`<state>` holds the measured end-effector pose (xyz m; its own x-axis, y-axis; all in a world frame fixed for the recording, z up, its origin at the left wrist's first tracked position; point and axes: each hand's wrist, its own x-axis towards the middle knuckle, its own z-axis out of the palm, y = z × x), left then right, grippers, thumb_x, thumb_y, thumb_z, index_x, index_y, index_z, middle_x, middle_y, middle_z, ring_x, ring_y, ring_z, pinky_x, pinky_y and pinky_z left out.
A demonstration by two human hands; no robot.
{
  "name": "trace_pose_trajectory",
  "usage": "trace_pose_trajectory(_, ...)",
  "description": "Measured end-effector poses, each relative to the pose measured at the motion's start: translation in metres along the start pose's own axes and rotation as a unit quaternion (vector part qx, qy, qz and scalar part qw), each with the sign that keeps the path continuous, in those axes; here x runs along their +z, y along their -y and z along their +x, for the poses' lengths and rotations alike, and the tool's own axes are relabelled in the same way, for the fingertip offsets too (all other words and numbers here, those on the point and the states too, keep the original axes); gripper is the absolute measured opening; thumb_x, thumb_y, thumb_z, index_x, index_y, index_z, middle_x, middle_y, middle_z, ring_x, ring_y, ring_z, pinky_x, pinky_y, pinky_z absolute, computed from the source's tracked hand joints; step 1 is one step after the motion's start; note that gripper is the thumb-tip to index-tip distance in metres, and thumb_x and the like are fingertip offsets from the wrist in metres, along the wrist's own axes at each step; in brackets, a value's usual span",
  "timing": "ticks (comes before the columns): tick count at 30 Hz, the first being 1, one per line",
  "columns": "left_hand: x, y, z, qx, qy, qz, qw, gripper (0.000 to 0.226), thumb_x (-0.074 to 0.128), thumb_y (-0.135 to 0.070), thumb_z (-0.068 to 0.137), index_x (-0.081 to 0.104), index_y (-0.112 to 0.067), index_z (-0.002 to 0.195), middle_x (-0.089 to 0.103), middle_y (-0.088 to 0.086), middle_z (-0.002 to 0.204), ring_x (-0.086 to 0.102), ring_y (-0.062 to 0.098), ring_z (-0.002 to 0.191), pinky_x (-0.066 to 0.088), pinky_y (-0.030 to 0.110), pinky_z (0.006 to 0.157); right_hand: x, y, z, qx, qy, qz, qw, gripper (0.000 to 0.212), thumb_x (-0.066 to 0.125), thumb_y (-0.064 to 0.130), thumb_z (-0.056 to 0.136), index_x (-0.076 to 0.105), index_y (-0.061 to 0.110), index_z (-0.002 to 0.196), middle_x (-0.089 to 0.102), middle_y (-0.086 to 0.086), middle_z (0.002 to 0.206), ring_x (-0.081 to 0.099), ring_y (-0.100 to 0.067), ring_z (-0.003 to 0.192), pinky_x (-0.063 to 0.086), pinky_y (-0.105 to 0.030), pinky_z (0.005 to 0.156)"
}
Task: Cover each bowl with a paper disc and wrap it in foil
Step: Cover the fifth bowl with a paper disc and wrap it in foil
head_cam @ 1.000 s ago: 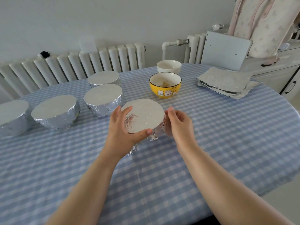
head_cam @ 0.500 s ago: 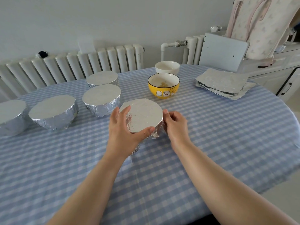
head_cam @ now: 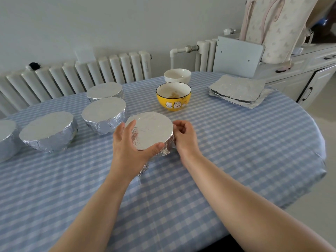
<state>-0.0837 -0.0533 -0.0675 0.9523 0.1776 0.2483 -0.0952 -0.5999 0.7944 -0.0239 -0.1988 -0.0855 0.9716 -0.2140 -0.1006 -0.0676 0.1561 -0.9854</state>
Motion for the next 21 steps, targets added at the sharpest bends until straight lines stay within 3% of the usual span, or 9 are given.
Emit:
trace_pose_trajectory(4, 0.0, 0.001, 0.0, -0.004, 0.0, 0.004, 1.0, 0.118, 0.071, -0.069, 0.052, 0.028, -0.024, 0.152, 0.015, -0.002, 0.157, 0.023, 0.013, 0.141, 0.026, 0.025, 0.106, -0.002, 0.002, 0.001, -0.003, -0.001, 0.0, 1.0, 0.006, 0.059, 0.019, 0.097, 0.058, 0.025, 0.097, 0.065, 0.001, 0.1, 0.065, -0.016, 0.089, 0.055, -0.028, 0.066)
trace_pose_trajectory(11, 0.001, 0.002, -0.001, -0.004, -0.003, 0.002, 1.0, 0.117, 0.071, -0.07, 0.053, 0.028, -0.024, 0.152, 0.016, -0.002, 0.157, 0.026, 0.014, 0.14, 0.029, 0.028, 0.108, -0.005, 0.001, -0.004, -0.053, -0.028, -0.029, 0.998, 0.016, 0.061, 0.014, 0.096, 0.064, 0.022, 0.11, 0.064, 0.006, 0.089, 0.059, -0.004, 0.072, 0.047, -0.009, 0.056)
trace_pose_trajectory(13, 0.001, 0.002, -0.002, -0.003, -0.006, 0.002, 1.0, 0.116, 0.072, -0.069, 0.054, 0.029, -0.023, 0.151, 0.016, -0.001, 0.157, 0.026, 0.014, 0.14, 0.028, 0.026, 0.108, -0.008, 0.002, -0.006, -0.062, -0.032, -0.048, 0.996, 0.019, 0.061, 0.017, 0.096, 0.065, 0.024, 0.114, 0.064, 0.008, 0.084, 0.06, -0.002, 0.069, 0.047, -0.01, 0.058)
trace_pose_trajectory(16, 0.002, 0.0, -0.003, -0.004, -0.009, 0.001, 1.0, 0.115, 0.071, -0.069, 0.054, 0.029, -0.022, 0.151, 0.016, -0.001, 0.158, 0.026, 0.013, 0.14, 0.028, 0.025, 0.108, -0.01, 0.004, -0.011, -0.057, -0.043, -0.03, 0.997, 0.017, 0.057, 0.024, 0.099, 0.067, 0.026, 0.113, 0.071, 0.011, 0.087, 0.067, -0.002, 0.079, 0.054, -0.021, 0.072)
trace_pose_trajectory(18, 0.001, 0.0, -0.003, -0.004, -0.013, 0.003, 1.0, 0.116, 0.069, -0.071, 0.055, 0.03, -0.022, 0.151, 0.017, 0.0, 0.157, 0.026, 0.013, 0.139, 0.029, 0.029, 0.11, -0.011, 0.004, -0.015, -0.05, -0.045, -0.015, 0.998, 0.018, 0.052, 0.029, 0.101, 0.068, 0.026, 0.108, 0.074, 0.011, 0.089, 0.069, -0.003, 0.084, 0.058, -0.029, 0.081)
trace_pose_trajectory(21, 0.001, 0.0, -0.003, -0.008, -0.017, 0.014, 1.0, 0.115, 0.066, -0.074, 0.056, 0.028, -0.022, 0.152, 0.018, 0.0, 0.157, 0.022, 0.017, 0.143, 0.029, 0.037, 0.115, -0.012, 0.005, -0.023, -0.051, -0.011, -0.015, 0.999, 0.023, 0.051, 0.037, 0.101, 0.069, 0.022, 0.1, 0.074, 0.009, 0.088, 0.069, -0.004, 0.084, 0.057, -0.029, 0.082)
